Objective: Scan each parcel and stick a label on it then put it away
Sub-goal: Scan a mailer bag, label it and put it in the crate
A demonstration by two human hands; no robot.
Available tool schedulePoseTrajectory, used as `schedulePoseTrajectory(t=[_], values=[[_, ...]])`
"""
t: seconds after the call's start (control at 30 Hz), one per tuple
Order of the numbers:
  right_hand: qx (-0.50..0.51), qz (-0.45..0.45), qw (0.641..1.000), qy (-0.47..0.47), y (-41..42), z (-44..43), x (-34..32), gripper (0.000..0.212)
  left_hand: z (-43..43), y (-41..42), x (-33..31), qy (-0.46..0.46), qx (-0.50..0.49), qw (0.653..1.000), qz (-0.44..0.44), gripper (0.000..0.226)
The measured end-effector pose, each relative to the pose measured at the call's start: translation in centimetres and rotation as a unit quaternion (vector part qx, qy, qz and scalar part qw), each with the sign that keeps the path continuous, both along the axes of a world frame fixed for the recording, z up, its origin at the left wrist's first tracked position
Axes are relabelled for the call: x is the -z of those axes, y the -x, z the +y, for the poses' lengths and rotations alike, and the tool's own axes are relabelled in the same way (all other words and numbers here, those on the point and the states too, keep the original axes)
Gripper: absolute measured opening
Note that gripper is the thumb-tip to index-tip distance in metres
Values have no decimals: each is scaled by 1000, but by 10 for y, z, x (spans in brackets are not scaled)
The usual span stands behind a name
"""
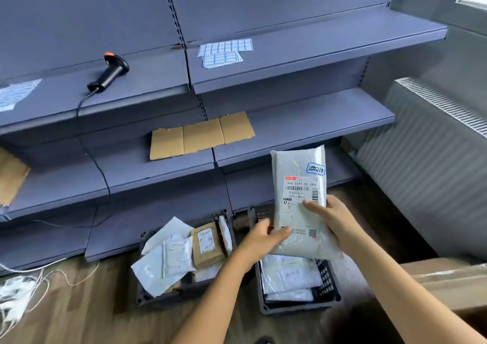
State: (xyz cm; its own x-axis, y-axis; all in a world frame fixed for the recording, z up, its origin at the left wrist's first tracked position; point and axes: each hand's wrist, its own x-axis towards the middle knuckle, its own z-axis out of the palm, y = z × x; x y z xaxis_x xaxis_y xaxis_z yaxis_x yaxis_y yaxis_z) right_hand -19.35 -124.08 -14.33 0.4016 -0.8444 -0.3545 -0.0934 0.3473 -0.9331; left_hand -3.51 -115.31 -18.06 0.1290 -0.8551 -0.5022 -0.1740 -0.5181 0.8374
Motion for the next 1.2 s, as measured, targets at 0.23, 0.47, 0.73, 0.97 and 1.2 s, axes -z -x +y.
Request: schedulePoseTrajectory(t=[0.23, 0.47, 0.73, 0.97, 1.2], values=[[31, 112, 993, -8, 20, -48, 64, 28, -32, 9, 61, -51, -121, 988, 82, 40], [-6, 174, 983, -60, 28, -90, 161, 24, -68, 26, 171, -118, -203, 965, 113, 35], [-28, 181, 975, -128, 12, -100, 321, 18, -83, 36, 342, -191, -196, 951, 145, 31], [-28, 232, 958, -165, 31, -86, 463, 18, -73, 62, 503, -228, -192, 939, 170, 40], [-11, 263, 947, -184, 54, -77, 540, 21, -70, 104, 605, -231, -190, 933, 198, 45]])
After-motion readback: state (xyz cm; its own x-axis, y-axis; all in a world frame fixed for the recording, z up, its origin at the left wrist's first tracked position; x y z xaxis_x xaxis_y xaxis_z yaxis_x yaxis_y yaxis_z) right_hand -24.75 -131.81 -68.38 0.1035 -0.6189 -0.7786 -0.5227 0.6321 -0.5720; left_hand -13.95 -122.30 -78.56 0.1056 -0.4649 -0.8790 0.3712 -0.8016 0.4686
